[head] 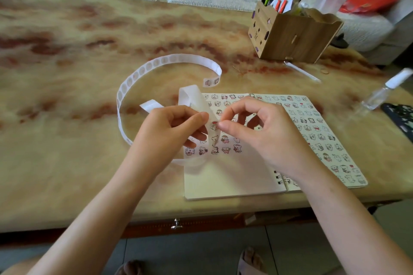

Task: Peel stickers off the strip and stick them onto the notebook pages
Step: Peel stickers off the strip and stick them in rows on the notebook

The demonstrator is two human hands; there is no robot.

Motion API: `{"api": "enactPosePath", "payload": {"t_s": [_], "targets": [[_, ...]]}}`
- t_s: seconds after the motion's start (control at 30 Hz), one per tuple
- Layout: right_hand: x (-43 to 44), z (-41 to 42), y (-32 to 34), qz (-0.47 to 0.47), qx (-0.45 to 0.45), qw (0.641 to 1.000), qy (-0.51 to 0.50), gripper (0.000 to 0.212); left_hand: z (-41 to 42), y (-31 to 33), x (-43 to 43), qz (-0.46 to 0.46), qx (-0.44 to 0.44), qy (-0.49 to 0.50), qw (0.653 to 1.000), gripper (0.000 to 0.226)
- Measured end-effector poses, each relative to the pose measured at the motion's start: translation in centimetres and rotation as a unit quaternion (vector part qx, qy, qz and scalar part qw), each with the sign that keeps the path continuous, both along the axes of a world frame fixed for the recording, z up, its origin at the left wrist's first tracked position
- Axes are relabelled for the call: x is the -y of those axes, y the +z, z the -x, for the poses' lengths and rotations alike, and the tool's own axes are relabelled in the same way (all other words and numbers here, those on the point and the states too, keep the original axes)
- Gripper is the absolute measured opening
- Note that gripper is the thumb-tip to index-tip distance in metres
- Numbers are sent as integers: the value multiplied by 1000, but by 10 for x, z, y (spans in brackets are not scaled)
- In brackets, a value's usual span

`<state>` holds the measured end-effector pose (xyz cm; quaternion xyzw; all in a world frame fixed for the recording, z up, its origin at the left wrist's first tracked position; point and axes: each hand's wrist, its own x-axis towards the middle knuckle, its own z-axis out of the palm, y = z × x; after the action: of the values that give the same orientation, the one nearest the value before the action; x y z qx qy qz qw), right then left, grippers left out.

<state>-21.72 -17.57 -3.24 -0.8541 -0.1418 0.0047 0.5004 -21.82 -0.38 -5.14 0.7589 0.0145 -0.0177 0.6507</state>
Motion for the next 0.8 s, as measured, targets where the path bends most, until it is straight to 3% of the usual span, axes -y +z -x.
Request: {"api": "enactPosePath", "payload": {"t_s": [0.17, 0.33, 0.8], "targets": [[19, -4, 9, -47, -85, 995, -23, 3, -1, -5, -3, -36, -11, 18, 999, 16], [44, -10, 11, 49, -183, 978, -86, 4, 0, -10, -7, -75, -41, 2, 996, 13], [42, -4, 0, 104, -178, 974, -95, 8, 0, -12, -10, -110, -39, -2, 993, 13]]}}
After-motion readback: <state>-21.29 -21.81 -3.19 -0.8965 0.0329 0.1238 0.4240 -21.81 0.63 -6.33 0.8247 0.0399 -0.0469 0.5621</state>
